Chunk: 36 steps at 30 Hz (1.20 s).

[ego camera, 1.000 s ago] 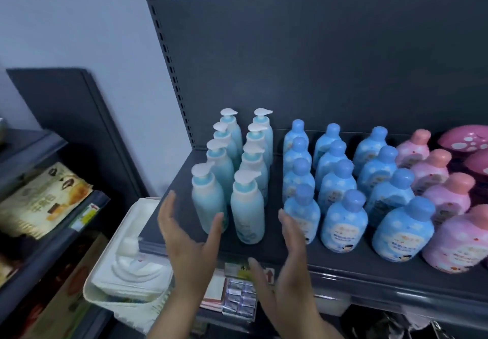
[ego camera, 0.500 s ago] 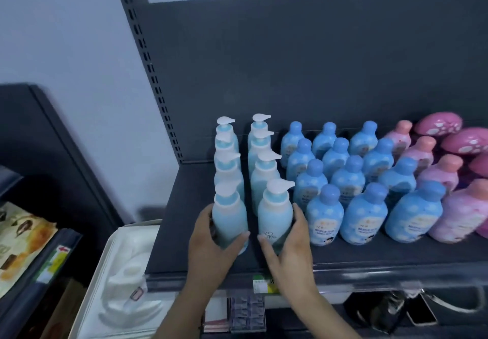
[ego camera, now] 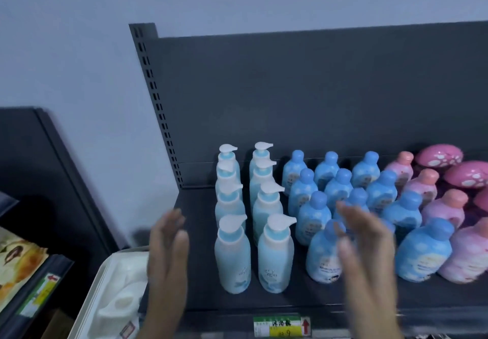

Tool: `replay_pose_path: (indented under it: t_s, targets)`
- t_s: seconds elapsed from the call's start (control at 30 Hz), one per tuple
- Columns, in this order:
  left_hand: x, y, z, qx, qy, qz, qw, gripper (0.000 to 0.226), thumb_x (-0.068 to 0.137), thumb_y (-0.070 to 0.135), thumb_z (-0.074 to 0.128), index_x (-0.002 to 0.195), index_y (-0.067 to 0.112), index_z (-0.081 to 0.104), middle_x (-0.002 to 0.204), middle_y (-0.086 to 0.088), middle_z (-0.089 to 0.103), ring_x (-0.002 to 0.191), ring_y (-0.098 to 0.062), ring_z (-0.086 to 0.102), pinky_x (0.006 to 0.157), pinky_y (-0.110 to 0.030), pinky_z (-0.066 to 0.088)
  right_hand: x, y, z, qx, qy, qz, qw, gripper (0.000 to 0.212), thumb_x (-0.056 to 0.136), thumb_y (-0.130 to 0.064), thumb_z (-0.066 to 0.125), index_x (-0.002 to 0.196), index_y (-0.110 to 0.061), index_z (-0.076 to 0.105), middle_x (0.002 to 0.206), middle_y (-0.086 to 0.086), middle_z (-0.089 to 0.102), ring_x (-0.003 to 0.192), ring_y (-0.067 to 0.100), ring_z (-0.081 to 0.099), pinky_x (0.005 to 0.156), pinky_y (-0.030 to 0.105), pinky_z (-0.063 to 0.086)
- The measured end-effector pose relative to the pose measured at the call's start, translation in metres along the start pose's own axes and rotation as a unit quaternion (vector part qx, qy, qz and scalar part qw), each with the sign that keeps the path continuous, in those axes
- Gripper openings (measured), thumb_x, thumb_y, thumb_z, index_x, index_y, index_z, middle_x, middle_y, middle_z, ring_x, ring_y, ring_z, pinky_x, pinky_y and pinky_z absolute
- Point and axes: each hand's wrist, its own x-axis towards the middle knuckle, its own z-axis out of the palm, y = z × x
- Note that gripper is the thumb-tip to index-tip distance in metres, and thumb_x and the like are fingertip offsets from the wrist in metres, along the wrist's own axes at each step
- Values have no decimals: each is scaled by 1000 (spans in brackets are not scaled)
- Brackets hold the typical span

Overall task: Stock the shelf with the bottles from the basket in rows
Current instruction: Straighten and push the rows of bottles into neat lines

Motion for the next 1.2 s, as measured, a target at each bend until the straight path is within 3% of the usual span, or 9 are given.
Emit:
replay_pose_path:
  t_s: [0.07, 0.13, 0.2, 0.3, 0.53, 0.67, 0.9, 1.0, 1.2]
  targets:
    - [36, 11, 1, 35, -48, -5, 998, 28, 89, 23, 59, 116, 23, 52, 120, 6, 60, 107, 4, 56, 90, -6, 43, 51, -14, -4, 71, 11, 66, 995, 27, 86, -31, 61, 111, -31, 53, 123, -9, 59, 119, 7, 52, 102, 31, 43]
    - [62, 10, 8, 119, -170, -44, 977, 31, 83, 17, 67, 111, 24, 56, 114, 10, 63, 105, 3, 58, 91, -13, 46, 95, -9, 4, 12, -60, 190, 980, 32, 85, -10, 61, 113, -22, 51, 122, -3, 57, 117, 12, 53, 103, 37, 42]
    - [74, 4, 17, 157, -242, -69, 955, 35, 76, 16, 76, 104, 28, 60, 106, 14, 67, 101, -1, 62, 90, -26, 50, 115, 8, 18, -59, -155, 299, 940, 36, 82, -3, 62, 112, -18, 50, 116, -1, 56, 111, 17, 52, 96, 36, 42]
    - [77, 0, 30, 165, -256, -78, 949, 39, 67, 13, 83, 96, 29, 63, 96, 17, 68, 85, 6, 63, 74, -16, 49, 117, 38, 35, -102, -256, 392, 878, 36, 76, 1, 65, 106, -15, 52, 99, 4, 55, 93, 18, 54, 77, 32, 46]
    - [84, -16, 38, 184, -257, -84, 945, 57, 58, 24, 89, 110, 24, 65, 106, 10, 70, 99, -9, 65, 90, -36, 53, 118, 48, 54, -286, -281, 321, 858, 42, 69, -16, 80, 100, -14, 52, 78, -2, 53, 65, 10, 53, 53, 21, 43]
    - [84, -22, 37, 202, -261, -87, 940, 56, 57, 25, 88, 108, 26, 65, 103, 11, 71, 97, -8, 65, 89, -37, 54, 120, 51, 55, -227, -293, 380, 848, 33, 70, -4, 78, 92, -15, 55, 76, 0, 59, 66, 12, 57, 53, 22, 46]
    - [83, -24, 36, 189, -257, -96, 943, 60, 50, 29, 91, 105, 27, 65, 100, 10, 71, 93, -7, 66, 83, -32, 55, 120, 62, 55, -177, -283, 403, 852, 42, 70, 4, 75, 104, -13, 56, 81, 0, 60, 71, 14, 57, 55, 24, 47]
    - [83, -18, 27, 187, -269, -102, 939, 54, 60, 19, 88, 106, 28, 62, 102, 10, 70, 95, -6, 65, 86, -32, 54, 126, 58, 45, -194, -324, 405, 833, 39, 74, 11, 61, 106, -11, 55, 88, 7, 58, 81, 21, 55, 66, 31, 48]
    - [126, 10, 6, 72, -218, -108, 967, 42, 78, -2, 69, 114, 17, 58, 118, -1, 63, 112, -12, 57, 100, -30, 42, 175, 36, 37, -38, -189, 378, 906, 37, 88, 17, 38, 108, -11, 52, 108, 8, 50, 95, 19, 48, 82, 33, 44]
